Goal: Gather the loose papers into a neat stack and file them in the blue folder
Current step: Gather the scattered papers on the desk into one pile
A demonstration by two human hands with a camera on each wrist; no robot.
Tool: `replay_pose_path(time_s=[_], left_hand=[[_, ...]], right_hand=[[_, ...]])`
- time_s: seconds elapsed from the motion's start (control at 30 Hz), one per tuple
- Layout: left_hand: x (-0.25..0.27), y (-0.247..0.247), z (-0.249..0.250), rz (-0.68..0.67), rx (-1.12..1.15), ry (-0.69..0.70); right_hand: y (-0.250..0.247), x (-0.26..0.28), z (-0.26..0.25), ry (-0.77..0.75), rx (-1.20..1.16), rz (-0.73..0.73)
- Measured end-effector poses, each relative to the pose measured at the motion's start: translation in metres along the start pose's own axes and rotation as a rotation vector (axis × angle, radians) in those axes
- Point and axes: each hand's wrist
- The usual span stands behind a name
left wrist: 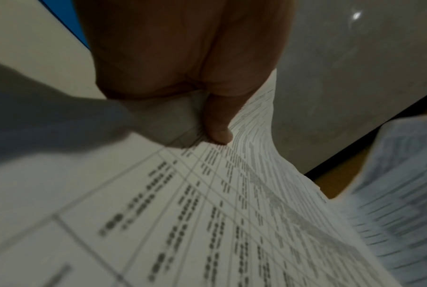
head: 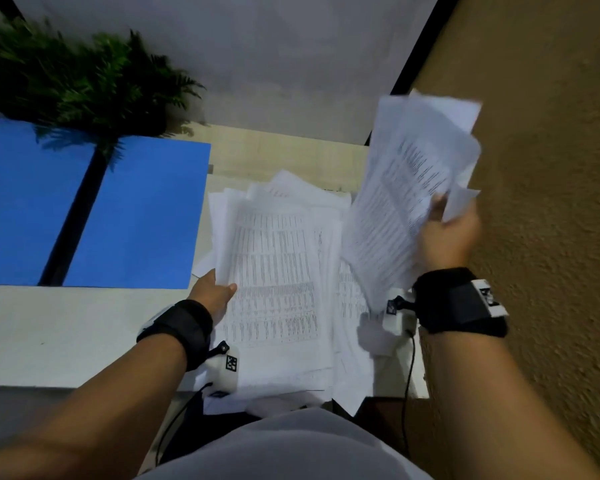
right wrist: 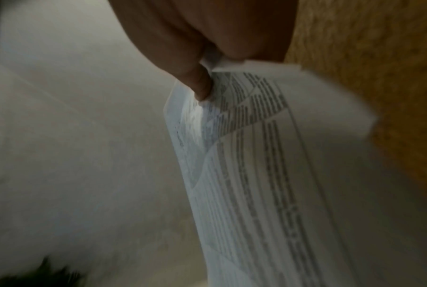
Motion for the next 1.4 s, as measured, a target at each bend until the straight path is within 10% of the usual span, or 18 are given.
replay_pose_path(time_s=[0.23,0.47,0.8,1.1,1.27,1.4], left_hand=[[-0.004,0.0,-0.003,-0.028,-0.088,-0.016],[0.007,-0.011,0.011,-0.109,-0.204,0.069],[0.013,-0.005,0.006,-0.084,-0.098,0.045],[0.021,0.004,0.008,-0.043,-0.055,0.075],[0.021,-0.004,0.01,0.114,-0.036,0.02],[0.023,-0.008,0.007,0.094,-0.091,0.0]], right_hand=[[-0.028,-0.008,-0.065,-0.02,-0.213,-0.094],[0.007,0.022,-0.007,0.375,-0.152,-0.288],[0.042,0.067,0.073,0.508,0.236,-0.663],[0.058,0.084,0.084,0.401,0.288,-0.735],[0.039,0.053,0.104,0.414,0.458,-0.36],[0.015,0.048,0.123,0.629,0.26,-0.376]])
Point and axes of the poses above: each hand's wrist, its own x-axis away from the middle knuckle, its own y-axis out of the palm, z = x × y, and after that the axes turned 7 degrees about -x, right-handed
